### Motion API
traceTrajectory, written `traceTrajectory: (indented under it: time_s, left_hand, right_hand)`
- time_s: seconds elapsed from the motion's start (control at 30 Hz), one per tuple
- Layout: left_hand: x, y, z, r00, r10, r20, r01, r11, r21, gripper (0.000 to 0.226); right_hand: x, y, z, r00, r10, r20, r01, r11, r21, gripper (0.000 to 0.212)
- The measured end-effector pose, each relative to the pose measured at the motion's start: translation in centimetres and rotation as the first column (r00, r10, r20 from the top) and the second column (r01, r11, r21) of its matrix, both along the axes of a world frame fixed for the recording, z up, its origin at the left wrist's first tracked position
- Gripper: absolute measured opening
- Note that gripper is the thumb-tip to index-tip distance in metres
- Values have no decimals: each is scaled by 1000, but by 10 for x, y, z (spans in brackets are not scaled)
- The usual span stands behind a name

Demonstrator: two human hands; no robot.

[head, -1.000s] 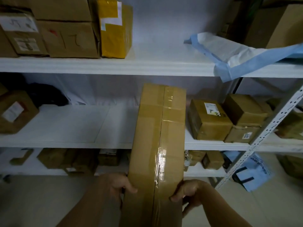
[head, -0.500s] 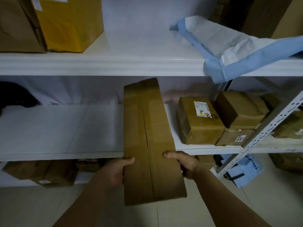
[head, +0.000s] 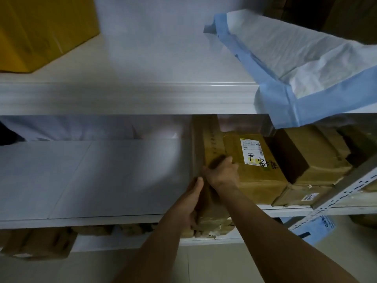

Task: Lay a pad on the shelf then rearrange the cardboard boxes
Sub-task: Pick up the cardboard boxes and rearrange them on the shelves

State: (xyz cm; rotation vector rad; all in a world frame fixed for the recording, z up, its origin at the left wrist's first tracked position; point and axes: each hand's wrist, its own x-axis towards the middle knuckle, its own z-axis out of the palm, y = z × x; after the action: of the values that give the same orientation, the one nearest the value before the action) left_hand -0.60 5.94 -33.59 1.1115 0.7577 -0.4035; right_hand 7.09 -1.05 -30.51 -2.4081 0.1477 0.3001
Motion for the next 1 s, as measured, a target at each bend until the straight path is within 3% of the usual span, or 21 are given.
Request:
traceTrajectory:
  time_s: [0.1,0.2,0.33,0.4,0.53,0.7,0.8,0.9,1.0]
  left_hand:
    - [21,-9,-18,998,40,-55,-38,998,39,79]
    - [29,-16,-24,998,67,19,-68,995,78,68]
    - [44,-17,-22,989,46,143,-50,998,24,48]
    - [54,-15,-18,986,57,159,-62,998,25,47]
    - [69,-11,-16,987,81,139,-84,996,19,52]
    - [77,-4,-21,989,67,130,-72,997,39,54]
    - [76,-3,-21,988,56,141,-63,997,46,50]
    - [65,-9,-24,986,-1,169,-9,998,62,40]
    - [63,-9,-32,987,29,157,-38,998,58,43]
  right_hand:
    - [7,-7,-18,996,81,42,-79,996,-35,59]
    - [10,-25,-33,991,124,56,-122,992,-35,45]
    - [29,-53,-41,973,203,110,-165,945,-282,37]
    - [38,-61,-47,957,261,124,-215,930,-297,39]
    - [48,-64,-57,946,302,123,-287,950,-121,48]
    - [61,-64,-58,924,381,37,-351,883,-311,62]
    - [56,-68,-56,886,463,24,-394,778,-489,59]
    - [47,-76,-56,869,494,32,-407,750,-522,54]
    - [39,-79,-56,860,509,22,-420,734,-534,51]
